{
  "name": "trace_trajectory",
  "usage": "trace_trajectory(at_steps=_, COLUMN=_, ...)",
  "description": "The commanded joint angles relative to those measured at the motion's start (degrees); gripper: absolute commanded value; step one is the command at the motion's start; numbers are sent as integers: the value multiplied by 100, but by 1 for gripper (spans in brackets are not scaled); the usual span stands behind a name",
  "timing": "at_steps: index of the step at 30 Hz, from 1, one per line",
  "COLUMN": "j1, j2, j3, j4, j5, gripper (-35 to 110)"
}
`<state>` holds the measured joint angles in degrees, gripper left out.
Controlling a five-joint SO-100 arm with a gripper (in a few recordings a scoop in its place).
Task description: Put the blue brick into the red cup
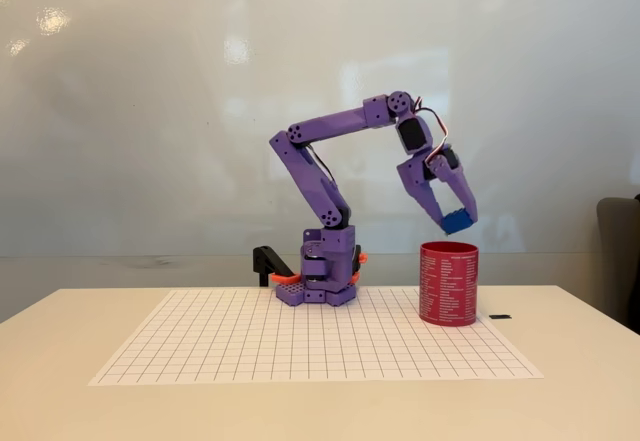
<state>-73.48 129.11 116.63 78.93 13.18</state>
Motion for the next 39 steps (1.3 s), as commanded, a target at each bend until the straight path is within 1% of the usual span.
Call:
trace_trajectory(at_steps=1, j1=141, j2=413, j3=79, j4=26, j5=-26, gripper=0)
trace_trajectory(at_steps=7, j1=97, j2=431, j3=53, j4=202, j5=18, gripper=0)
trace_trajectory(at_steps=8, j1=88, j2=422, j3=44, j4=246, j5=44, gripper=2)
trace_trajectory(at_steps=9, j1=62, j2=387, j3=26, j4=396, j5=211, gripper=15)
trace_trajectory(at_steps=10, j1=62, j2=360, j3=9, j4=519, j5=492, gripper=35)
trace_trajectory(at_steps=11, j1=88, j2=360, j3=9, j4=536, j5=650, gripper=47)
trace_trajectory(at_steps=12, j1=158, j2=360, j3=9, j4=536, j5=703, gripper=52)
trace_trajectory(at_steps=25, j1=211, j2=281, j3=-44, j4=510, j5=598, gripper=51)
trace_trajectory(at_steps=26, j1=220, j2=272, j3=-44, j4=510, j5=563, gripper=42)
trace_trajectory(at_steps=27, j1=220, j2=255, j3=-44, j4=457, j5=466, gripper=11)
trace_trajectory(at_steps=28, j1=220, j2=220, j3=-44, j4=404, j5=334, gripper=0)
trace_trajectory(at_steps=32, j1=193, j2=176, j3=-26, j4=387, j5=123, gripper=0)
trace_trajectory(at_steps=39, j1=308, j2=193, j3=-9, j4=211, j5=114, gripper=0)
